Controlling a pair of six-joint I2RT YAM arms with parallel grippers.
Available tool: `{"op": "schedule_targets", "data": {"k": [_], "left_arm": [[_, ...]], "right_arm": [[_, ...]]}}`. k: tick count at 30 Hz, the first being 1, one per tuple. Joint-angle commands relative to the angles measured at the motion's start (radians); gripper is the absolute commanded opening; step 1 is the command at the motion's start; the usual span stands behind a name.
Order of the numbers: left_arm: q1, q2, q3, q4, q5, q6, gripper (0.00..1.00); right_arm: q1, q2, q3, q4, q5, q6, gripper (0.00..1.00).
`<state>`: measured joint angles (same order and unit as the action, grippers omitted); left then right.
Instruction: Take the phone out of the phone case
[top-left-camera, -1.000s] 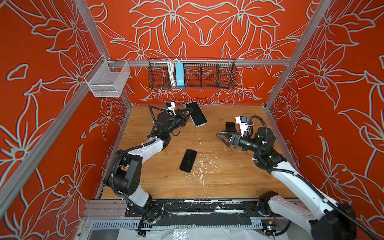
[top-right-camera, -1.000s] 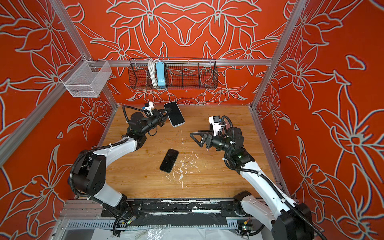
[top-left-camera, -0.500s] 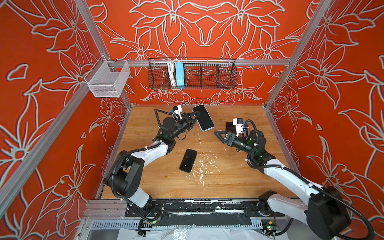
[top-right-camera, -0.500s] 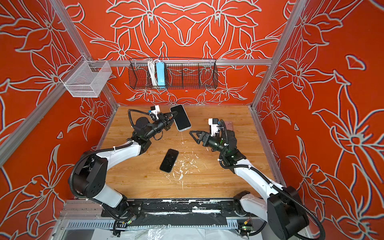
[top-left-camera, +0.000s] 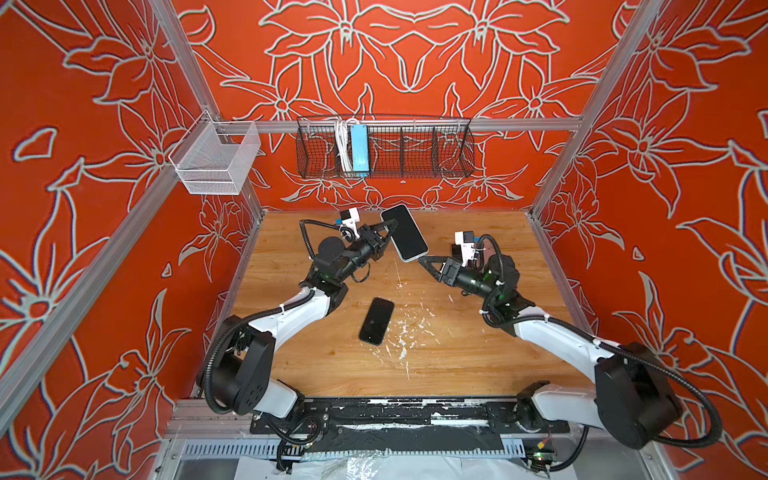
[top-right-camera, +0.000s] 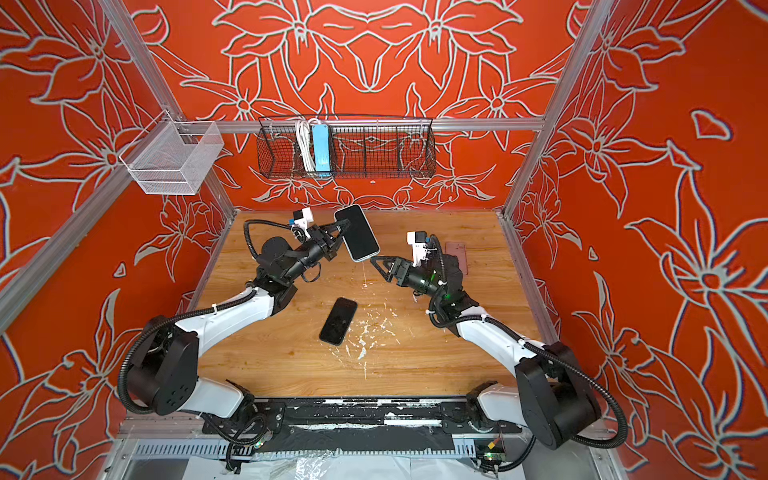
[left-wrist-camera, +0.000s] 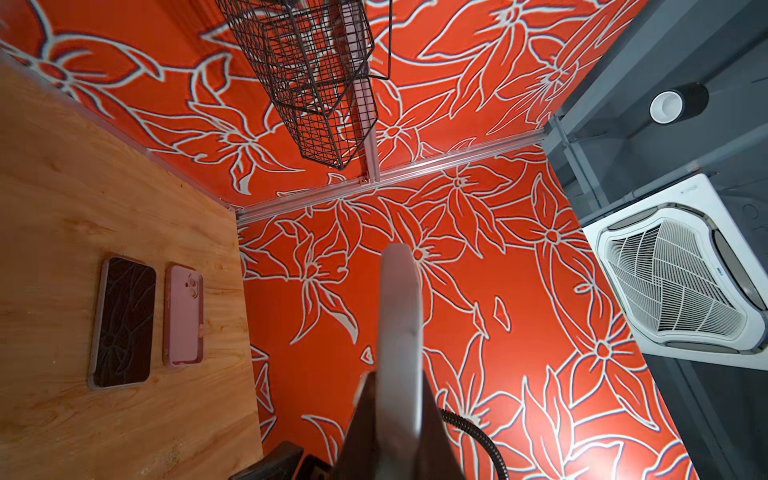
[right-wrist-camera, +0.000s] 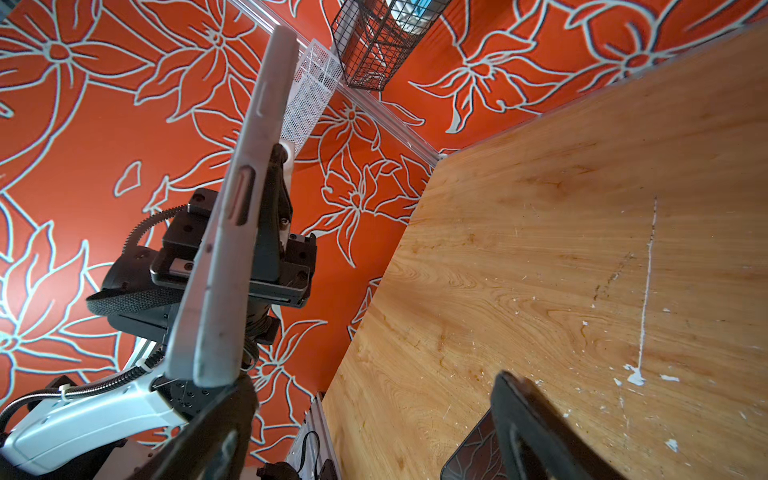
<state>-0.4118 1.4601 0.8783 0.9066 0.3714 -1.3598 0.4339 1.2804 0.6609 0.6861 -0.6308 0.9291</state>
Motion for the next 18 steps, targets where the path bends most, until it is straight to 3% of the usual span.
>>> {"op": "schedule_targets", "data": {"k": [1, 18], "left_arm": [[-0.009, -0.044, -0.005, 0.055, -0.014, 0.020, 0.00], [-0.014, -0.014, 0.045, 0.031, -0.002, 0.030, 0.00]], "right_arm": [[0.006, 0.007, 0.041, 0.075, -0.041, 0.027, 0.89], [0.006, -0.043, 0.051, 0.030, -0.097, -0.014, 0.89]]}}
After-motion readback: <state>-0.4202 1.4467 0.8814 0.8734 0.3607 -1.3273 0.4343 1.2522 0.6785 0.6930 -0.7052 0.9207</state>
